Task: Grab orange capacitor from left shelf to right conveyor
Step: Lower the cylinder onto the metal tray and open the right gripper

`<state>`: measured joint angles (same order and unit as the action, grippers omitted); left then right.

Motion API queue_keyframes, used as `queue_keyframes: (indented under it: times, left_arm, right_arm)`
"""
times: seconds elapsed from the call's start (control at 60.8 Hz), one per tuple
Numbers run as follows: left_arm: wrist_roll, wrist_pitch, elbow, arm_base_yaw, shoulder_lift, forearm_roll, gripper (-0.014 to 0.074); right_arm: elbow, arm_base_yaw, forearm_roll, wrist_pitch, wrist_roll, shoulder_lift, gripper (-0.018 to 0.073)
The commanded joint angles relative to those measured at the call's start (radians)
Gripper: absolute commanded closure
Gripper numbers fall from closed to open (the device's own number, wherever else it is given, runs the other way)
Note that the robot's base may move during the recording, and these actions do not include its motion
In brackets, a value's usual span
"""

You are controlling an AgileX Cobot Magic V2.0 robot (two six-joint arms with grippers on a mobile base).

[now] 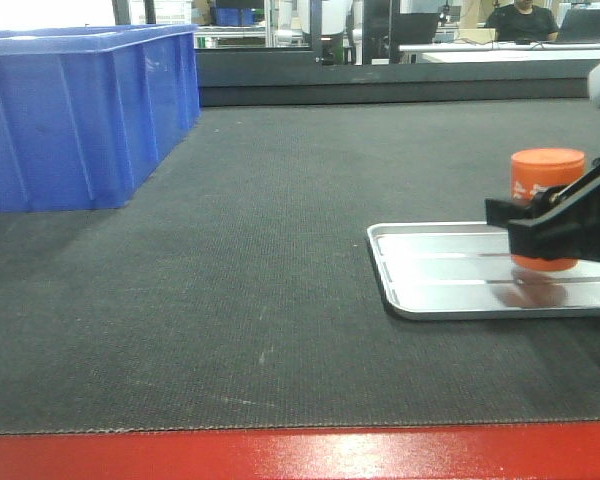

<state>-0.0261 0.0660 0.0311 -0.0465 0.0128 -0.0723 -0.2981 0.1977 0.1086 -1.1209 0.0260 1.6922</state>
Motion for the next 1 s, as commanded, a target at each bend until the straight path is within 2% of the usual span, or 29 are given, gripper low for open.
queue_keyframes:
  times: [0.0, 0.23, 0.296, 0.346, 0.494, 0.56, 0.658, 0.807, 0.988]
  left_arm:
    - [0.002, -0.090, -0.003, 0.001, 0.011, -0.002, 0.0723]
    - [0.002, -0.090, -0.003, 0.001, 0.011, -0.002, 0.0723]
    - [0.002, -0.090, -0.003, 0.001, 0.011, -0.002, 0.0723]
    - [0.002, -0.090, -0.003, 0.001, 0.011, -0.002, 0.0723]
    - [0.002, -0.090, -0.003, 0.001, 0.011, -0.002, 0.0723]
    - [0.002, -0.090, -0.003, 0.001, 0.011, -0.002, 0.0723]
    - [0.002, -0.090, -0.003, 0.001, 0.011, -0.002, 0.0723]
    - [0.002, -0.090, -0.003, 0.001, 0.011, -0.002, 0.0723]
    - [0.002, -0.090, -0.003, 0.001, 0.011, -0.002, 0.0723]
  right_arm:
    - [-0.020, -0.003, 0.011, -0.104, 0.000, -0.008, 0.0504]
    - [-0.020, -0.003, 0.012, -0.101, 0.000, 0.026, 0.0501]
    - [-0.020, -0.003, 0.012, -0.103, 0.000, 0.025, 0.0454]
    - [-0.020, -0.003, 0.012, -0.105, 0.000, 0.024, 0.0385]
    - [-0.019, -0.003, 0.012, -0.102, 0.000, 0.024, 0.0025]
    - [-0.015, -0.003, 0.012, -0.097, 0.000, 0.016, -0.0083]
    - [-0.006, -0.003, 0.012, -0.084, 0.000, -0.021, -0.0065]
    - [-0.006, -0.003, 0.012, 0.021, 0.011, -0.130, -0.0065]
    - [-0.007, -0.003, 0.012, 0.186, 0.146, -0.336, -0.0064]
